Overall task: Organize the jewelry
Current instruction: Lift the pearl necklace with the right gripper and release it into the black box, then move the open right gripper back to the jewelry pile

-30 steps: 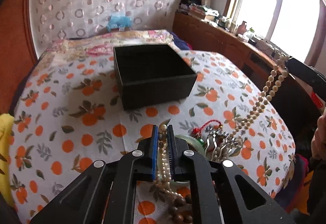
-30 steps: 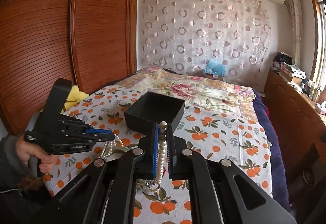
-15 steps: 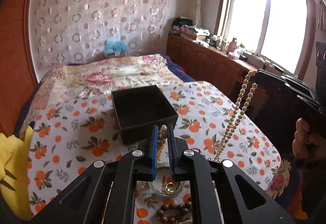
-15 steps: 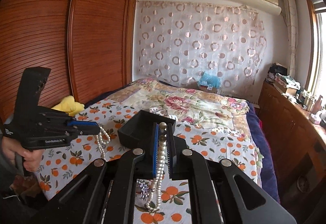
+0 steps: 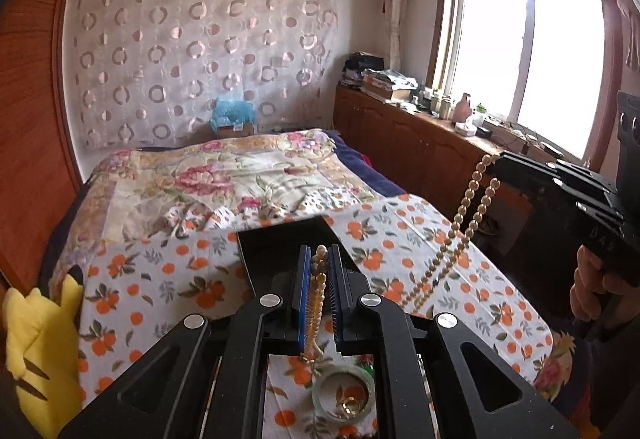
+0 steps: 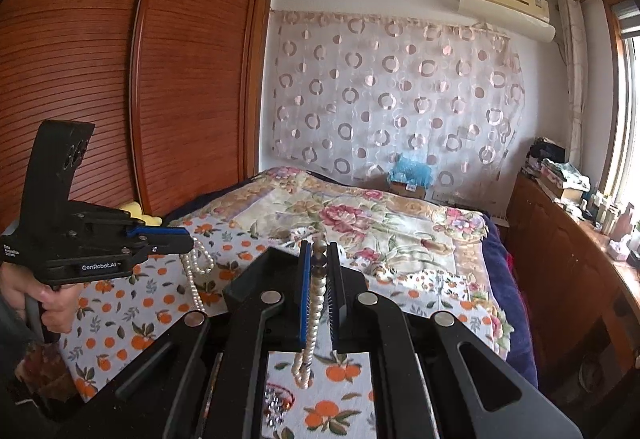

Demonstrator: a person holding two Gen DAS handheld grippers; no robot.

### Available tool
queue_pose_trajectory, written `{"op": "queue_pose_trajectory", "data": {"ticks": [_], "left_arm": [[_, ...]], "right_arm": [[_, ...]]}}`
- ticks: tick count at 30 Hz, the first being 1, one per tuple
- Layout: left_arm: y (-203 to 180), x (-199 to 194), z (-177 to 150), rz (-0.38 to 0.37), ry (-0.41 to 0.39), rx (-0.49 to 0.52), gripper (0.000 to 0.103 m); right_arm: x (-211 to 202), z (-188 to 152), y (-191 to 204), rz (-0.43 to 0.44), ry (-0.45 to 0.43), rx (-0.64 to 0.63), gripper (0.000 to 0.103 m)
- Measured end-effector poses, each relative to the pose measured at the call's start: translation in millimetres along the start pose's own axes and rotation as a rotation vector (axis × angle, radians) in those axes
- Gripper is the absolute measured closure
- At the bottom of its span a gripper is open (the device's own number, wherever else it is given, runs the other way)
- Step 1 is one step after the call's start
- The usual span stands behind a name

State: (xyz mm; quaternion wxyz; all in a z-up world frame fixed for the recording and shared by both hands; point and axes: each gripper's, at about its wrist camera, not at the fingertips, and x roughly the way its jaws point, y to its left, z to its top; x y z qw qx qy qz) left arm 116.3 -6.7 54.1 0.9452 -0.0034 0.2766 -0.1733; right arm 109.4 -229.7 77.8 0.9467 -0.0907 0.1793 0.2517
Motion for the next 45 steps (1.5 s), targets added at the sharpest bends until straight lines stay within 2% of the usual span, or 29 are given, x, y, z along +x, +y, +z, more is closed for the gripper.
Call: {"op": "queue_pose_trajectory", "data": {"ticks": [10,17,23,26,28,31,35,39,42,45], "left_arm": [[10.7,18.1,49.7,0.035,-0.021,0.001,0.095],[18.3,52.5,60.8,0.049,0.007,-0.02,0.095],[27.8,89.3,38.2,0.074,0.077,-0.045,0.095],[33.9,101.2,25.0,0.084,0.103,-0.069,0.073],[36.7,101.3,17.5,0.101,0.102,-0.071,0.071],[42.4,96.8,8.3,0.116,0.106,-0.072,0.061],[47.2,88.9,-5.9,0.148,0.112,-0.051,0.061],[53.0,78.1,-22.6,0.167,0.12,-0.053,0.06],[52.9,71.1,-34.8,0.178,0.121,-0.044,0.048],[50.9,65.8,-50.3,0.175,0.136,-0.04,0.048]], "right_arm": [[27.3,27.1,-2.8,0.0,-0.001,-0.006,0.094],[46.0,55.0,-10.6,-0.008,-0.014,-0.007,0.094],[63.1,63.4,-13.0,0.016,0.002,0.017,0.094],[72.6,67.9,-12.6,0.027,0.007,0.026,0.094],[76.5,69.7,-11.3,0.031,0.006,0.025,0.094],[81.5,72.2,-8.0,0.034,0.006,0.021,0.094],[88.9,73.3,-5.5,0.049,0.013,0.028,0.094],[106.4,57.4,3.4,0.071,0.077,0.025,0.094],[128.7,35.4,11.2,0.08,0.153,0.014,0.094],[146.6,13.5,16.5,0.094,0.216,0.022,0.094]]}}
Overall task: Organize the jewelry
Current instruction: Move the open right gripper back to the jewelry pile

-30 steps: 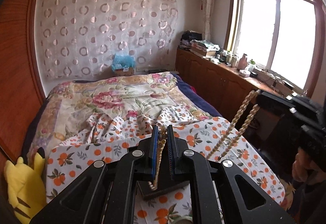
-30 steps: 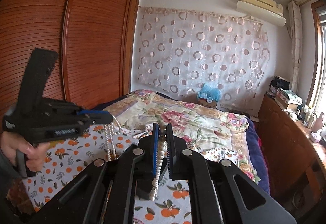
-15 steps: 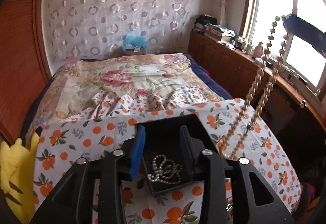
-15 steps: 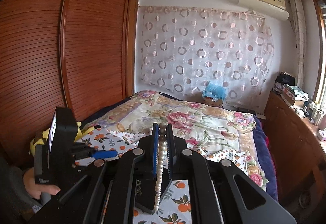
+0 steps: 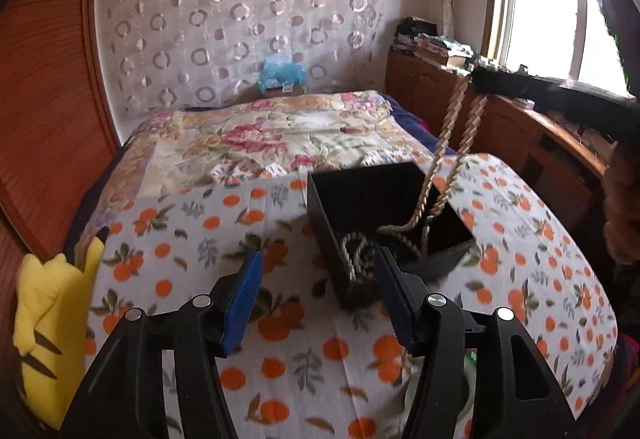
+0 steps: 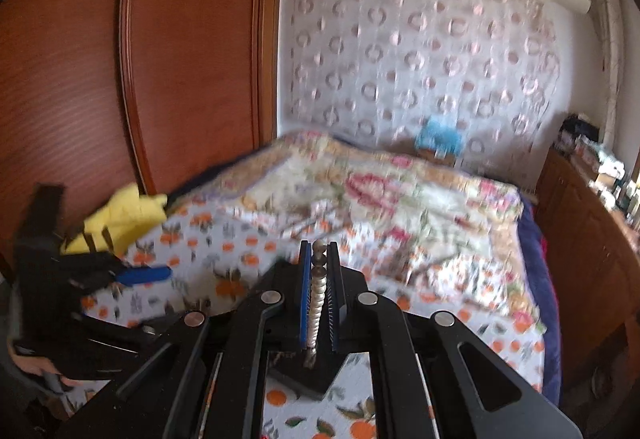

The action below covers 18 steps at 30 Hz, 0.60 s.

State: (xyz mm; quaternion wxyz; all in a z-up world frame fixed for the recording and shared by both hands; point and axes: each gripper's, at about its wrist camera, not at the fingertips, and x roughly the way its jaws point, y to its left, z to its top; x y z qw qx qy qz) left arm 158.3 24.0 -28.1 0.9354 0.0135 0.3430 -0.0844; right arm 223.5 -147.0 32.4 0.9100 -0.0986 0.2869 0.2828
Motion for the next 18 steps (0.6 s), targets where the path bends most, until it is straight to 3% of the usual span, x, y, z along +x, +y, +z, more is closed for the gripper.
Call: {"op": "queue_pose_trajectory", "data": {"ticks": [7,10,18], "left_arm": [[-4.7,-11.7,-30.2,-0.01,0.01,0.0,0.041],[-9.1,-17.4,-41.6,-0.018,0.012,-0.004,0.035],[-23.7,-31.4,-72.7,-0.03,0.024,0.015,0.029]], "right_arm": [[23.0,-28.9,4.9,0.03,0.061,0.014,0.094],[18.1,-40.3,5.0,0.041,0.058,0.02,0.078],[-14.1,-94.2,10.7,0.061,0.065,0.05,0.077]]}}
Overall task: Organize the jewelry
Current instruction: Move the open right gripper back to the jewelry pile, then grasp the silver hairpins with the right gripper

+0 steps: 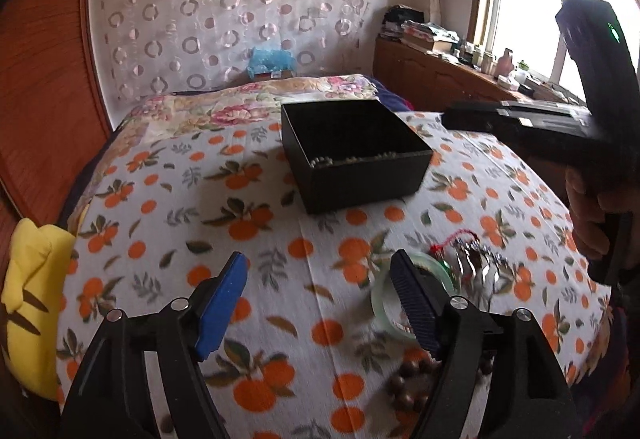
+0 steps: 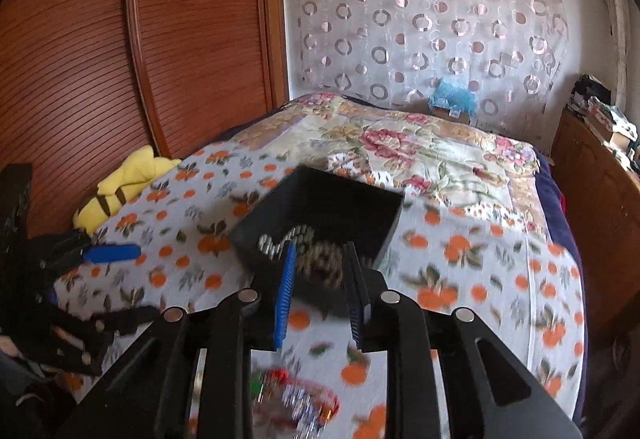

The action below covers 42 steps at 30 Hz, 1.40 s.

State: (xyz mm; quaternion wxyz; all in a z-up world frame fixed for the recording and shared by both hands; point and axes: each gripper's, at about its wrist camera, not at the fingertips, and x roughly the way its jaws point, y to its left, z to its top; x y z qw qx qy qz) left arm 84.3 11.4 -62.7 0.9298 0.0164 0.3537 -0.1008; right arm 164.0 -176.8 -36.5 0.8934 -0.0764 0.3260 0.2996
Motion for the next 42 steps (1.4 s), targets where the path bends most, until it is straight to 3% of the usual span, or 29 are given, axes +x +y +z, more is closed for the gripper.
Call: {"op": "queue_pose_trajectory", "data": {"ticks": [12,19,34,36,42], "left_arm": [[-5.6,-4.2,-29.0,0.02,0.022,-0.01,0.026],[-8.8,-5.4,-33.4,0.017,0.016,-0.008,0.025],[-21.9,-12.6,-32.4,0.008,-0.001,0.009,0.024],[-24.1,-11.3,-32.1,0.008,0.003,0.015,0.024],[-26.4,-5.4,-33.3,0.003,0.02,0.022,0.024]], "right_arm": [[-0.9,-74.4,1.9,0.018,0.128,0.018,0.077],[5.3,-82.9,-0.4,0.051,0.165,0.052,0.065],[14.7,-91.5,-16.7,0.083,0.228,0.17,0.065],[14.3,-91.9,-16.1,0.081,0.227,0.166,0.073],[10.9,-93.9,-15.2,0.075,0.217,0.156,0.076]]}}
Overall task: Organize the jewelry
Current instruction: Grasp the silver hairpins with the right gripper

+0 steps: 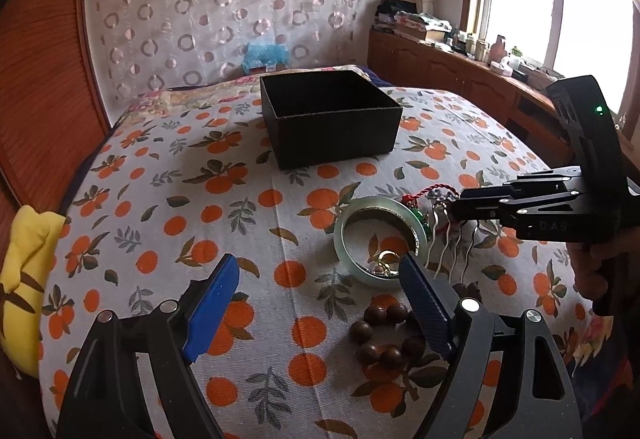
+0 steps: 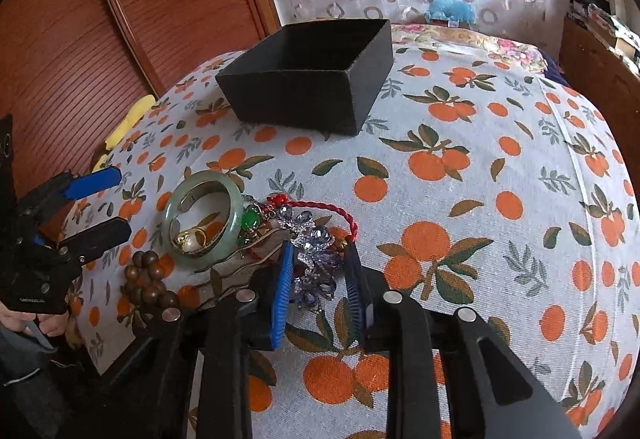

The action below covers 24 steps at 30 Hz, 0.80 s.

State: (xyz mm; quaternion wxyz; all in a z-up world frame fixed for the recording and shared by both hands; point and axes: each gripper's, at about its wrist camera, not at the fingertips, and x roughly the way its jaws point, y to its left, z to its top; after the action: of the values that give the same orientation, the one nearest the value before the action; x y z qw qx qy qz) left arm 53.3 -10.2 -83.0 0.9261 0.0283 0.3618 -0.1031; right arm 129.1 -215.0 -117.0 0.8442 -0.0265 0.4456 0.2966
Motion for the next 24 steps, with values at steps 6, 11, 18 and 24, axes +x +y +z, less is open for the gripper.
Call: {"op": "queue_pose_trajectory", "data": {"ticks": [6,11,18,24], "left_arm": [[-0.9,6.4,-0.3,-0.013,0.02,0.0,0.024],[-4.2,11.0,3.4,-0.033,0.031,0.006,0.024],[-16.3,22.0,12.3,-0.081,0.056,0.048,0.02],[-24.2,40.1,20.2,-0.116,0.112,0.071,0.02]], "right_arm": [[-16.3,-1.8,4.9,-0.071,-0.048,-0.043,0.076],[-30.8,0.3,6.1,-0.111,-0.088,-0.074,0.076],[-41.9,0.4,-4.0,-0.157,-0.126,-0.064,0.076],[-46.8,-3.4,-12.8,-0.155,-0.139,-0.04,0.076]]}}
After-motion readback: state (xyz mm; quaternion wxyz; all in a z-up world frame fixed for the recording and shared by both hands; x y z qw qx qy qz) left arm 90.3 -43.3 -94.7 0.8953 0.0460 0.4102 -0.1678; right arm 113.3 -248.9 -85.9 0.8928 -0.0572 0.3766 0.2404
